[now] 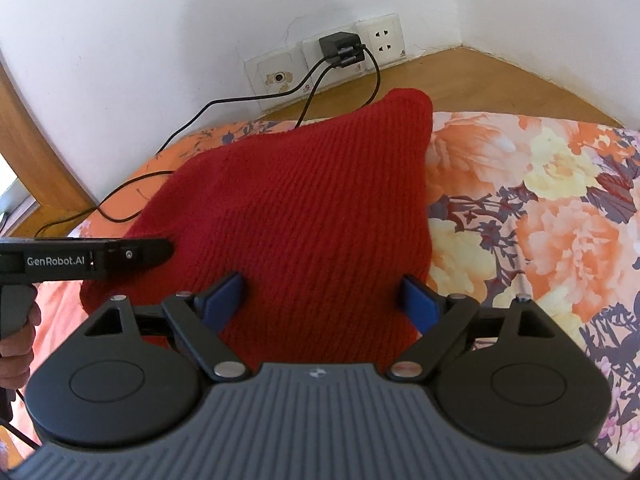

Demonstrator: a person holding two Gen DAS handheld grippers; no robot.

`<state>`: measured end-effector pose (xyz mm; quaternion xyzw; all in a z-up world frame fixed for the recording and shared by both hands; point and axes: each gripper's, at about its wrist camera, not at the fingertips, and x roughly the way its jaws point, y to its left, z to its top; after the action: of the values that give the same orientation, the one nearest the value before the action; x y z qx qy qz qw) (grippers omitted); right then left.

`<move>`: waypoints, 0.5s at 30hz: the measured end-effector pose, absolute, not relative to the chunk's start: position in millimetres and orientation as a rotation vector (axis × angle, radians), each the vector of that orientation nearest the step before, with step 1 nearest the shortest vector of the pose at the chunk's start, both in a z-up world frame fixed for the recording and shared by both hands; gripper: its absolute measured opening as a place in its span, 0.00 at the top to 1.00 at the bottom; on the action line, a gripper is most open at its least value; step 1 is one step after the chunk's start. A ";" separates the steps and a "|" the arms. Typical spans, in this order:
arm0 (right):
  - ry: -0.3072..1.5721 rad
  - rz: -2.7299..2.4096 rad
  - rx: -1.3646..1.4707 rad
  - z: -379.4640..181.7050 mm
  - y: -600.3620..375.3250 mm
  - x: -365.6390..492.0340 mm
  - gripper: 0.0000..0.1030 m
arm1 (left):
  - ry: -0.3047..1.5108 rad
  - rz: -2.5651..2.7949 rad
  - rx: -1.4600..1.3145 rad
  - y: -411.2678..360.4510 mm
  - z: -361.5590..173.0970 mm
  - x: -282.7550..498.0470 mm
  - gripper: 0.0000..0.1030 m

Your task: Fold small clothes

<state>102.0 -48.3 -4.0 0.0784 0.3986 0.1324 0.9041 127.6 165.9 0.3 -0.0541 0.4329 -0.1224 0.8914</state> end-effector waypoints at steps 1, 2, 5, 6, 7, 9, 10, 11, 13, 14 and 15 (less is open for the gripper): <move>0.827 0.272 0.165 -4.6 -48.7 102.0 0.12 | 0.898 -0.258 -0.111 166.8 -0.8 127.4 0.33; 0.831 0.270 0.168 -5.2 -48.3 102.2 0.11 | 0.898 -0.261 -0.112 167.3 -1.3 127.1 0.33; 0.836 0.262 0.175 -7.7 -48.0 101.5 0.10 | 0.893 -0.270 -0.115 168.5 -2.6 126.3 0.32; 0.835 0.259 0.176 -7.7 -48.0 100.8 0.10 | 0.893 -0.273 -0.119 169.7 -3.3 126.3 0.32; 0.834 0.256 0.179 -7.5 -47.8 100.4 0.10 | 0.894 -0.275 -0.123 170.0 -3.6 126.6 0.32; 0.830 0.249 0.189 -7.2 -47.8 99.1 0.10 | 0.895 -0.281 -0.133 171.4 -3.6 126.6 0.32; 0.826 0.246 0.193 -6.5 -48.2 98.0 0.10 | 0.894 -0.284 -0.138 172.1 -3.3 126.5 0.32; 0.822 0.244 0.197 -5.4 -48.8 97.1 0.10 | 0.894 -0.287 -0.143 172.9 -2.5 126.1 0.32; 0.820 0.244 0.225 -1.7 -52.9 93.7 0.10 | 0.893 -0.289 -0.150 173.7 1.1 124.5 0.32; 0.816 0.245 0.245 0.6 -55.7 91.6 0.10 | 0.891 -0.291 -0.151 173.7 3.6 123.4 0.32; 0.808 0.248 0.263 3.4 -58.9 89.0 0.09 | 0.886 -0.295 -0.150 173.4 6.9 122.3 0.33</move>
<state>89.0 -58.9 3.4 0.1273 0.3909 0.1200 0.9037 122.3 173.4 6.9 -0.0720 0.4265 -0.1420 0.8904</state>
